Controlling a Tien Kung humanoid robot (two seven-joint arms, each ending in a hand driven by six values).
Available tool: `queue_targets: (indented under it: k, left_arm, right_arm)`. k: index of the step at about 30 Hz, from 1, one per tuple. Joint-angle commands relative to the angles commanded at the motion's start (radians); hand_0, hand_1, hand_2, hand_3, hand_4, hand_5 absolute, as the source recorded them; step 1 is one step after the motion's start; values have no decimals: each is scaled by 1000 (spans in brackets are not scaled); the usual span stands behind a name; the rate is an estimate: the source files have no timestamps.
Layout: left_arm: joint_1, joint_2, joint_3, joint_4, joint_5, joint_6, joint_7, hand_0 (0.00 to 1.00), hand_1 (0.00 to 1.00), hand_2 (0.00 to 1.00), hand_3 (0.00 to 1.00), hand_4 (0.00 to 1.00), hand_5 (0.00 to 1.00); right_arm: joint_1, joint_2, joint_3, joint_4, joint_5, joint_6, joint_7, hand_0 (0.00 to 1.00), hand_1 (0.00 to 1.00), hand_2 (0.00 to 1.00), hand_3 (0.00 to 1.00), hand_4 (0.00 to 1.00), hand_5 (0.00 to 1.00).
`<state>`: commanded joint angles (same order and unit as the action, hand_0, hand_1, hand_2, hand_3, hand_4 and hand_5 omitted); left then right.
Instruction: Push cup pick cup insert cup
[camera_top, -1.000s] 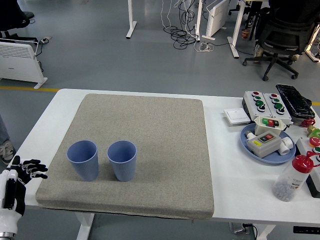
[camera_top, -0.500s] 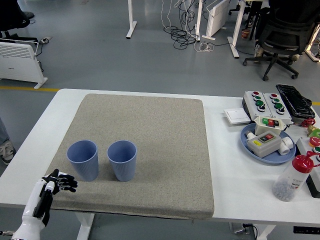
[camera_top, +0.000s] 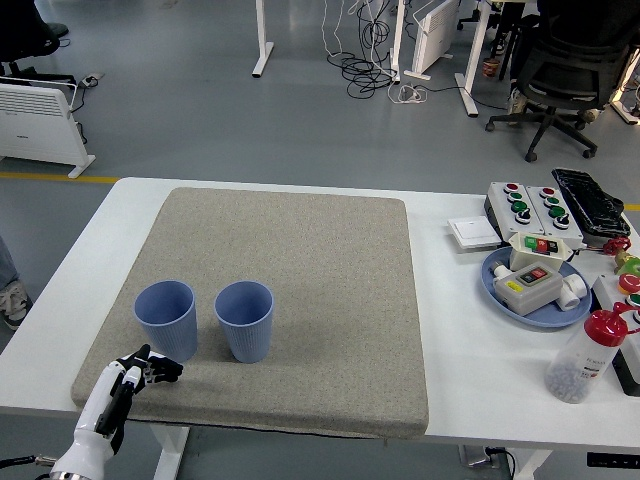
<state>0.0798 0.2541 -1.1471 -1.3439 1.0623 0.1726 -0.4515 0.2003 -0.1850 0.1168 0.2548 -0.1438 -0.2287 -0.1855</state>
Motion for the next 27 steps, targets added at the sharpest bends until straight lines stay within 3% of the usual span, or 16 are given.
queue_targets:
  k: [10, 19, 27]
  left_arm:
    - [-75, -39, -8, 67, 4, 10, -9, 622, 601, 564, 484, 522, 998]
    - [-100, -47, -9, 118, 5, 8, -13, 628, 601, 565, 484, 525, 998]
    - [-151, -64, -8, 167, 11, 7, -16, 636, 612, 565, 483, 532, 998]
  right_arm:
    - [-2, 2, -5, 1, 10, 0, 3, 703, 640, 645, 569, 66, 463]
    - [2, 4, -9, 1, 18, 0, 4, 704, 640, 645, 568, 65, 464]
    - [8, 6, -10, 1, 21, 0, 5, 704, 641, 645, 569, 65, 463]
